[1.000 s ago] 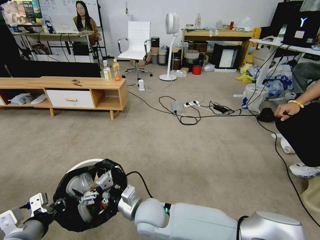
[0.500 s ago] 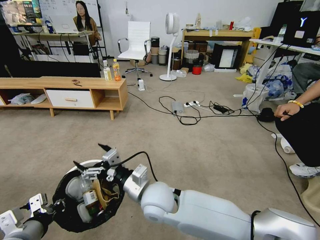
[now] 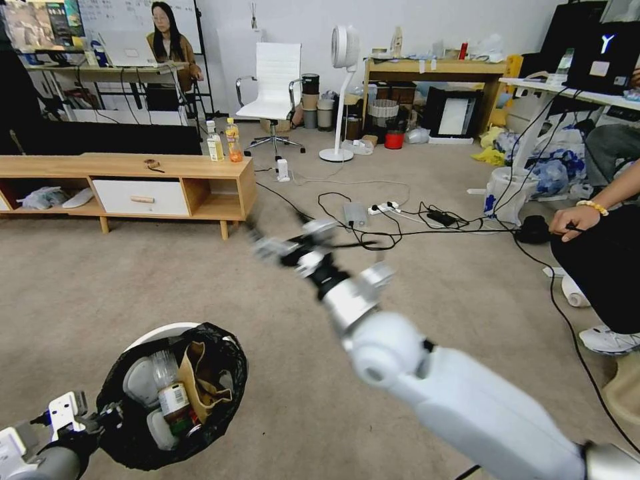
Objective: Pick up the trash bin and place the garbage on the floor into it.
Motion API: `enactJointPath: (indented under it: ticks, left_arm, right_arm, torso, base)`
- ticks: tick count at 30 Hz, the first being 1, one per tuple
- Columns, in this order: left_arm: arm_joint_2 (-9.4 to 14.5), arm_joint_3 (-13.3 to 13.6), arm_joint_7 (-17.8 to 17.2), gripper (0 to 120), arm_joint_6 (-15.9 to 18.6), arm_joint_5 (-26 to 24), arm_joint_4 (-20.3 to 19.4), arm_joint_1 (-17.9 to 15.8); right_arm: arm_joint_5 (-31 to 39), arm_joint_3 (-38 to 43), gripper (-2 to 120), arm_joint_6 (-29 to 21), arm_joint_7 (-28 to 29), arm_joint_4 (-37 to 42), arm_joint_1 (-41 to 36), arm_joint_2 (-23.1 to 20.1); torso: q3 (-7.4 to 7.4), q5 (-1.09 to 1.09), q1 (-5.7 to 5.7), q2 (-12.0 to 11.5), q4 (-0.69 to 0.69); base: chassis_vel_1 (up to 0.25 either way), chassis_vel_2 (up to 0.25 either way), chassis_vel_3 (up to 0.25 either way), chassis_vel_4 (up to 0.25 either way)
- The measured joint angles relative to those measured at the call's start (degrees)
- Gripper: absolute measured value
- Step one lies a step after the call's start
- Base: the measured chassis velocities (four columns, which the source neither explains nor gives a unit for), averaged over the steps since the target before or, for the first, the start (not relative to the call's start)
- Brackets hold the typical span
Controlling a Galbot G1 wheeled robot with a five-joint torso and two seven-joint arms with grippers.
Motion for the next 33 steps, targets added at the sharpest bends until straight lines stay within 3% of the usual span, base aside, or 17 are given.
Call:
enactJointPath:
  ticks: [1, 5, 7, 9, 10, 14, 25, 33]
  left_arm:
    - [-0.6, -0.2, 0.2, 1, 0.0, 0.7, -0.4, 0.1]
    - [-1.2, -0.3, 0.5, 1, 0.0, 1.6, -0.7, 0.2]
    - [-2.6, -0.3, 0.9, 1, 0.0, 2.8, -1.5, 0.3]
    - [-3.0, -0.2, 1.1, 1, 0.0, 3.6, -1.7, 0.3]
    - [-3.5, 0.0, 1.4, 1, 0.0, 4.7, -2.2, 0.4]
    - [-4.2, 0.0, 2.0, 1, 0.0, 6.0, -2.9, 0.5]
    - [-4.8, -0.1, 3.2, 1, 0.0, 7.4, -4.0, 1.1]
    - [-5.4, 1.9, 4.2, 1, 0.0, 8.6, -4.1, 0.7]
  right_arm:
    - [-0.4, 4.6, 100, -1.1, 0.9, 1.2, -1.7, -0.9]
    - [-1.0, 9.7, 100, -3.4, 2.8, 2.9, -3.7, -1.8]
    - [-2.6, 16.8, 100, -6.9, 5.7, 6.6, -8.7, -3.0]
    - [-3.9, 18.6, 100, -7.6, 6.2, 7.8, -11.0, -3.4]
    - [-7.0, 21.3, 100, -8.5, 6.8, 9.6, -16.0, -3.9]
    - [-12.6, 25.0, 100, -8.7, 7.1, 11.5, -24.0, -4.2]
    - [-20.8, 34.7, 100, -8.6, 6.7, 14.2, -36.5, -3.4]
    - [-26.8, 41.0, 100, -6.9, 5.5, 16.8, -49.4, -1.5]
  torso:
    - [0.00, 0.00, 0.00, 0.0, 0.02]
    - [0.00, -0.01, 0.00, 0.0, 0.00]
    - [0.00, 0.00, 0.00, 0.0, -0.01]
    - [0.00, -0.02, 0.00, 0.0, -0.01]
    - [0.00, 0.01, 0.00, 0.0, -0.01]
    - [0.00, 0.00, 0.00, 0.0, -0.02]
    - [-0.01, -0.01, 0.00, 0.0, -0.01]
    - [-0.01, -0.01, 0.00, 0.0, -0.01]
  base:
    - [0.000, 0.000, 0.000, 0.000]
    - [0.000, 0.000, 0.000, 0.000]
    - [0.000, 0.000, 0.000, 0.000]
    - [0.000, 0.000, 0.000, 0.000]
    - [0.000, 0.000, 0.000, 0.000]
    - [0.000, 0.000, 0.000, 0.000]
    - [0.000, 0.000, 0.000, 0.000]
    - [0.000, 0.000, 0.000, 0.000]
